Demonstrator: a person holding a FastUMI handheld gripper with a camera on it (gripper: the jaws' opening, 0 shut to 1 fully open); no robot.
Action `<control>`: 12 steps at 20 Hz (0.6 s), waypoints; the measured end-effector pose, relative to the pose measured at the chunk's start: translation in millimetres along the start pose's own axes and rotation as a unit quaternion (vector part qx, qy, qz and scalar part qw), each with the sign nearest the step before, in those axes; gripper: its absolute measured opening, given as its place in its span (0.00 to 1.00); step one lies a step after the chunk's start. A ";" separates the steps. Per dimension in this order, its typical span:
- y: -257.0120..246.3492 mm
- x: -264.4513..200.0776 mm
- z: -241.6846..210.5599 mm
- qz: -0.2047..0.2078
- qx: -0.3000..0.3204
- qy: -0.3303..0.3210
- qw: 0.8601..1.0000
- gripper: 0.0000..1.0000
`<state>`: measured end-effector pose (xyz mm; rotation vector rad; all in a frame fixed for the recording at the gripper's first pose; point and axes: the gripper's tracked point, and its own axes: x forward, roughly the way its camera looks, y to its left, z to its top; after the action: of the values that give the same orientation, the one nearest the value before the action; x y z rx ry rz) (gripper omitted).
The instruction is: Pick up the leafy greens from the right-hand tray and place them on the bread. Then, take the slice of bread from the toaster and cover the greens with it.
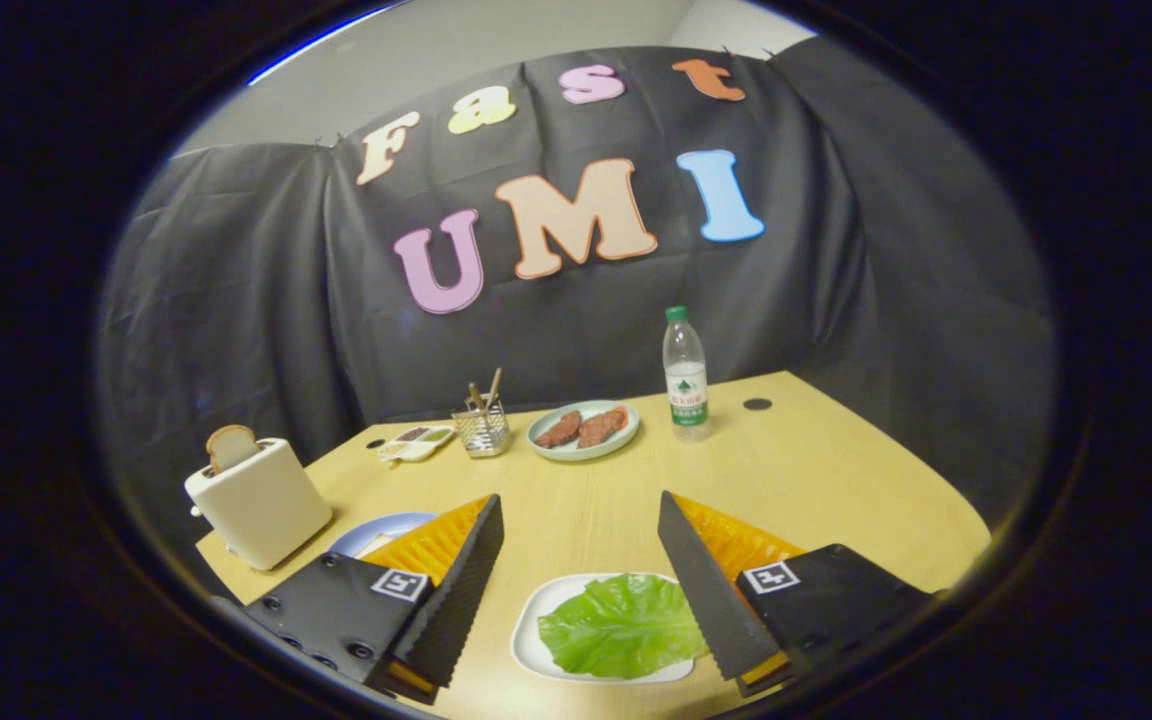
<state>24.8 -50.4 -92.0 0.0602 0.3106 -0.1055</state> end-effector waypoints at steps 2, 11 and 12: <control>-9.5 6.0 -8.5 -0.002 0.007 0.018 1.000 0.97; -62.3 17.2 -44.7 -0.037 0.025 0.079 0.996 0.97; -65.9 18.5 -48.4 -0.041 0.023 0.086 0.995 0.97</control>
<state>20.2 -113.9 -146.6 0.1032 0.4819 -0.1887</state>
